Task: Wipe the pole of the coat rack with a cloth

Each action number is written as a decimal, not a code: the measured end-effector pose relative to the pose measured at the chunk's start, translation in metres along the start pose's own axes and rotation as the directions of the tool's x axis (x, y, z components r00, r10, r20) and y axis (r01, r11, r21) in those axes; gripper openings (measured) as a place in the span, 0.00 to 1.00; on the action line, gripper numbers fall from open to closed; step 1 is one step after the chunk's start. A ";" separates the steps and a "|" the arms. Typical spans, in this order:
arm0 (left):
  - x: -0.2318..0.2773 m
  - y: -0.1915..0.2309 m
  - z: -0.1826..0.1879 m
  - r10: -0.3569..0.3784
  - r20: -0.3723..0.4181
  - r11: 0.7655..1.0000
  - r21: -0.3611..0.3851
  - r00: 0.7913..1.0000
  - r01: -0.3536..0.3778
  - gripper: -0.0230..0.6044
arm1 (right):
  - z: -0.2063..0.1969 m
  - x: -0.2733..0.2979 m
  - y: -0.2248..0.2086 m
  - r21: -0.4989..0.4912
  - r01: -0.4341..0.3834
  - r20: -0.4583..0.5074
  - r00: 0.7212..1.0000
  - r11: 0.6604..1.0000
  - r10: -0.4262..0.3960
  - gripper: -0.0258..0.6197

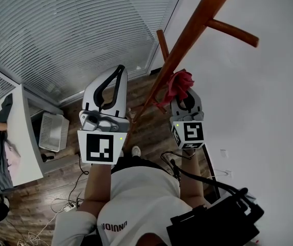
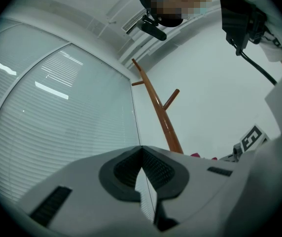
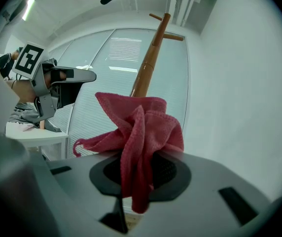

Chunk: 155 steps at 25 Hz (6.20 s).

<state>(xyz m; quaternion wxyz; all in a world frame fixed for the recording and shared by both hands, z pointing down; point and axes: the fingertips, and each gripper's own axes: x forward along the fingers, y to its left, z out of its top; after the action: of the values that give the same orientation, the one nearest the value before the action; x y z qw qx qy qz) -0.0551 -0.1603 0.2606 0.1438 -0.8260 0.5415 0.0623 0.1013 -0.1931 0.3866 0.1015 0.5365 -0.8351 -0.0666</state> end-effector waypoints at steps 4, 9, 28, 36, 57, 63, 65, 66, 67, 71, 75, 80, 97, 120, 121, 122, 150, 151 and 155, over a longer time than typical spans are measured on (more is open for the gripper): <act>0.001 -0.002 0.000 -0.003 -0.002 1.000 -0.004 1.000 0.003 0.03 | 0.001 -0.001 -0.003 0.000 0.005 0.002 1.000 1.000 -0.005 0.17; 0.002 -0.001 -0.001 0.001 0.004 1.000 -0.003 1.000 -0.001 0.03 | 0.002 0.000 -0.004 0.002 0.009 0.008 1.000 1.000 -0.009 0.17; 0.006 -0.001 0.000 0.004 0.005 1.000 -0.006 1.000 -0.004 0.04 | 0.008 0.001 -0.017 -0.014 0.029 0.018 0.999 0.999 -0.029 0.17; 0.006 -0.001 -0.001 0.001 0.008 1.000 0.003 1.000 -0.001 0.03 | 0.008 0.000 -0.024 -0.016 0.051 0.023 0.998 0.999 -0.051 0.17; 0.018 -0.007 0.003 -0.001 0.015 1.000 0.010 1.000 0.001 0.04 | 0.012 -0.004 -0.058 -0.007 0.122 0.036 0.992 0.993 -0.122 0.17; 0.017 -0.009 0.002 -0.007 0.007 1.000 0.013 1.000 0.007 0.03 | 0.012 -0.008 -0.066 -0.002 0.149 0.039 0.988 0.989 -0.149 0.17; 0.018 -0.009 0.002 -0.008 0.004 1.000 0.009 1.000 0.008 0.04 | 0.013 -0.010 -0.069 -0.001 0.161 0.040 0.986 0.987 -0.161 0.17; 0.018 -0.009 0.001 -0.010 0.002 1.000 0.007 1.000 0.010 0.04 | 0.013 -0.011 -0.071 -0.001 0.168 0.040 0.985 0.986 -0.168 0.17; 0.018 -0.010 0.001 -0.011 0.004 1.000 0.006 1.000 0.011 0.03 | 0.014 -0.012 -0.073 -0.001 0.176 0.041 0.984 0.984 -0.176 0.17; 0.019 -0.011 0.002 -0.016 0.010 1.000 0.008 1.000 0.016 0.04 | 0.015 -0.017 -0.080 0.006 0.205 0.044 0.978 0.979 -0.205 0.17; 0.018 -0.012 0.002 -0.024 0.007 1.000 0.007 1.000 0.024 0.04 | 0.021 -0.026 -0.086 0.034 0.230 0.063 0.971 0.973 -0.232 0.17; 0.015 -0.014 0.004 -0.029 0.010 1.000 0.009 1.000 0.029 0.04 | 0.060 -0.045 -0.087 0.045 0.242 0.170 0.954 0.969 -0.247 0.17; 0.005 0.005 0.014 0.005 0.029 0.999 0.035 1.000 -0.006 0.04 | 0.200 -0.046 -0.026 -0.161 0.151 0.486 0.872 0.975 -0.055 0.17; 0.007 0.009 0.013 0.020 0.037 0.999 0.032 0.999 -0.021 0.03 | 0.223 -0.047 -0.040 -0.180 0.263 0.550 0.826 0.948 -0.124 0.17; 0.007 0.009 0.014 0.020 0.038 0.999 0.033 0.999 -0.021 0.04 | 0.224 -0.048 -0.042 -0.177 0.266 0.552 0.824 0.948 -0.128 0.17; 0.007 0.009 0.014 0.021 0.040 0.999 0.033 0.999 -0.022 0.04 | 0.225 -0.049 -0.043 -0.174 0.269 0.554 0.822 0.947 -0.132 0.17; 0.006 0.008 0.015 0.021 0.044 0.999 0.028 0.999 -0.022 0.04 | 0.228 -0.069 -0.070 -0.131 0.349 0.575 0.789 0.928 -0.216 0.17; 0.006 0.007 0.016 0.019 0.045 0.999 0.031 0.999 -0.020 0.04 | 0.228 -0.070 -0.071 -0.127 0.351 0.576 0.788 0.928 -0.219 0.17; 0.005 0.006 0.018 0.016 0.051 0.999 0.035 0.999 -0.018 0.04 | 0.228 -0.075 -0.075 -0.116 0.364 0.578 0.781 0.924 -0.235 0.17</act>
<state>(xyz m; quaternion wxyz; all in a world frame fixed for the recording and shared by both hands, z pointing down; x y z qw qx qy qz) -0.0575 -0.1617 0.2415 0.1714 -0.8168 0.5457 0.0749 0.1429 -0.1560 0.1411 -0.0975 0.6055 -0.7189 -0.3270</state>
